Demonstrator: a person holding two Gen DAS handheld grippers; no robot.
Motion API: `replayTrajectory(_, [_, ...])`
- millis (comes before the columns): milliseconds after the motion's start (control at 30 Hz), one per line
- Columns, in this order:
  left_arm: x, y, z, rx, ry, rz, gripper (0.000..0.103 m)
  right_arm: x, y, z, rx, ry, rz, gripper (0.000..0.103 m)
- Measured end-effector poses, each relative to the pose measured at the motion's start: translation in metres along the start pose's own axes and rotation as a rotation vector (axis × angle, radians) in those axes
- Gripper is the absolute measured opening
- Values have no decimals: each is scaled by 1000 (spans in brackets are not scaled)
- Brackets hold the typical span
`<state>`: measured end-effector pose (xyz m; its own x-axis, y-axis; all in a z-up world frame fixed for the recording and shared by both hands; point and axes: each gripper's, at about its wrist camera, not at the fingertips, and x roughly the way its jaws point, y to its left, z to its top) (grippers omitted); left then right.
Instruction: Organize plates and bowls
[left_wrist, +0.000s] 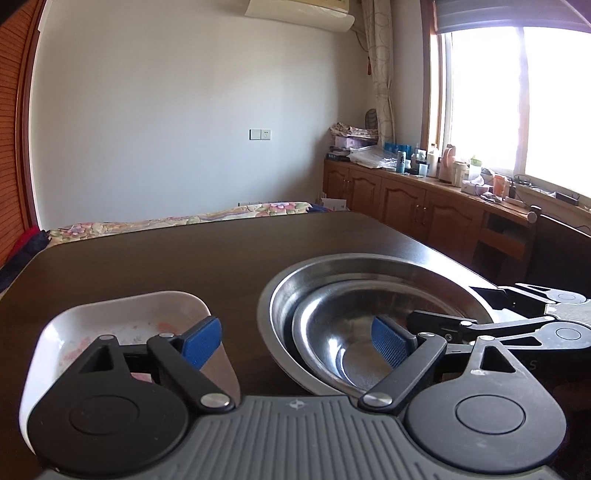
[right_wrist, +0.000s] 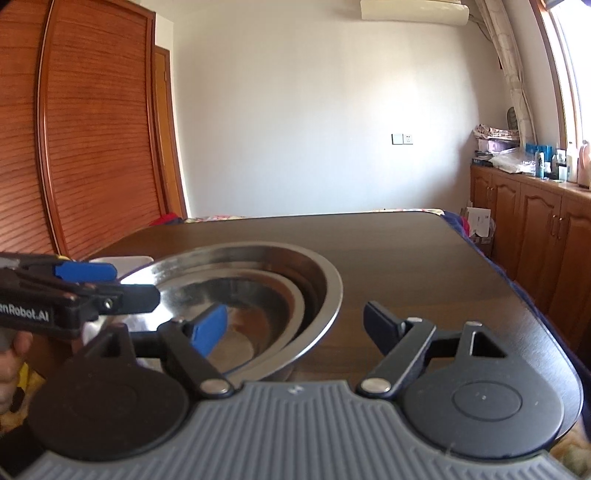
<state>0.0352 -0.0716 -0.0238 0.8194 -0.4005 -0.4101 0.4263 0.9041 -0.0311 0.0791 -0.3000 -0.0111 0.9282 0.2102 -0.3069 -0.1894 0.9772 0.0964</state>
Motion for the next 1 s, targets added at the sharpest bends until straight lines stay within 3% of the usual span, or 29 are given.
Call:
replayTrajectory(133, [3, -1, -1, -11, 19, -19, 84, -1, 1, -1, 11, 0, 15, 81])
replayTrajectory(367, [8, -2, -4, -30, 61, -53, 64, 1, 1, -1, 36, -2, 43, 80])
replayTrajectory(567, [7, -3, -6, -30, 55, -46, 56, 2, 0, -1, 43, -14, 51, 76])
replayTrajectory(667, [6, -5, -8, -28, 52, -38, 52, 1, 3, -3, 32, -26, 54, 68])
replayTrajectory(1000, [1, -8, -8, -45, 39, -33, 45, -3, 3, -5, 64, -53, 37, 63])
